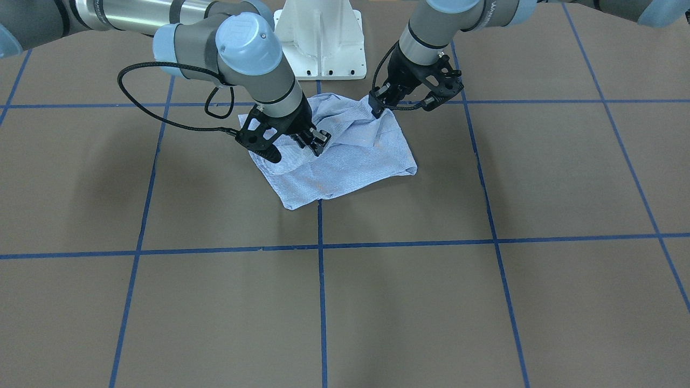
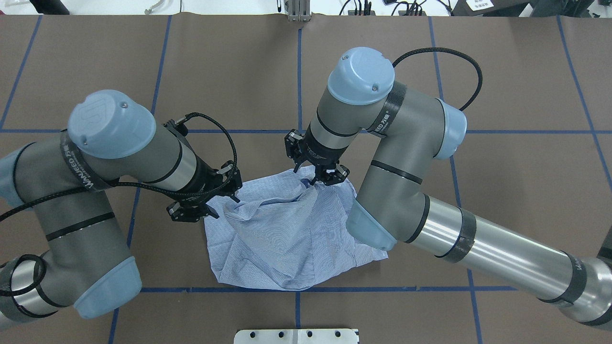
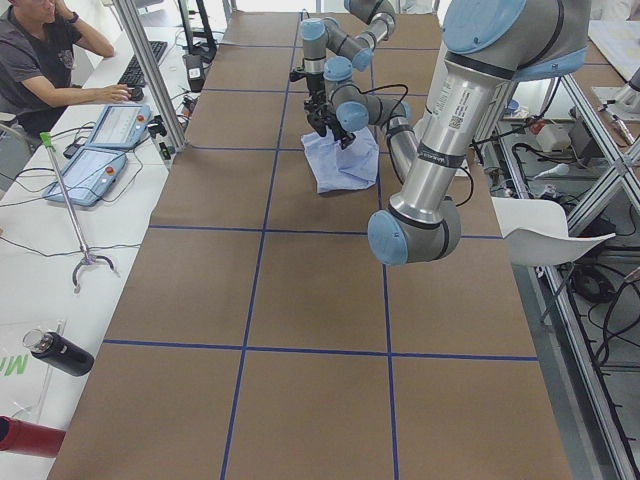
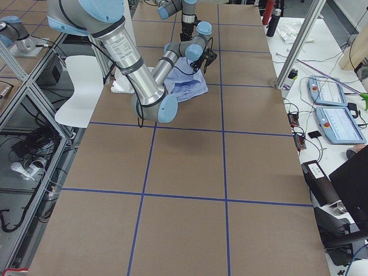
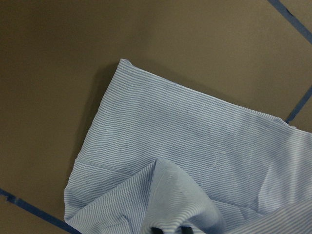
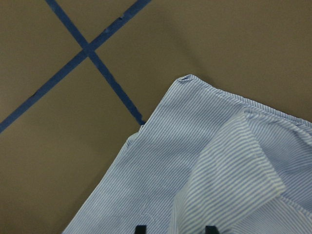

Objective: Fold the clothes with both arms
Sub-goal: 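Open both grippers and raise them off the folded shirt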

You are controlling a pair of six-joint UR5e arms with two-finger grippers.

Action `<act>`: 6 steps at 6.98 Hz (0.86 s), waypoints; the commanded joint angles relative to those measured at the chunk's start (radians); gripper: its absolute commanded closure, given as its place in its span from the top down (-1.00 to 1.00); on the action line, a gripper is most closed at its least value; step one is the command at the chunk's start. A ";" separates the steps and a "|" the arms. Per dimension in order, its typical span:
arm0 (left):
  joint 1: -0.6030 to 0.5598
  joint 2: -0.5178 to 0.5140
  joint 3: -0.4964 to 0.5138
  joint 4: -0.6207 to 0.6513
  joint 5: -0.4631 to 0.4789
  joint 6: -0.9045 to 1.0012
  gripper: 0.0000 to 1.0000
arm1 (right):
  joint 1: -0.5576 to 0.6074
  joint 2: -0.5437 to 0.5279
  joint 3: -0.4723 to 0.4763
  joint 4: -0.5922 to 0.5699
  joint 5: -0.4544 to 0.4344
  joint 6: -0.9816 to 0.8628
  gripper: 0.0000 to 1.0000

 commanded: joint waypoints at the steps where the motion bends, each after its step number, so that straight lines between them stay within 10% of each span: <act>1: -0.072 -0.001 0.002 0.007 -0.006 0.002 1.00 | 0.025 0.004 0.010 0.002 0.008 0.000 1.00; 6: -0.222 0.061 0.020 0.050 0.003 0.079 1.00 | 0.014 0.018 0.088 -0.001 -0.065 -0.127 1.00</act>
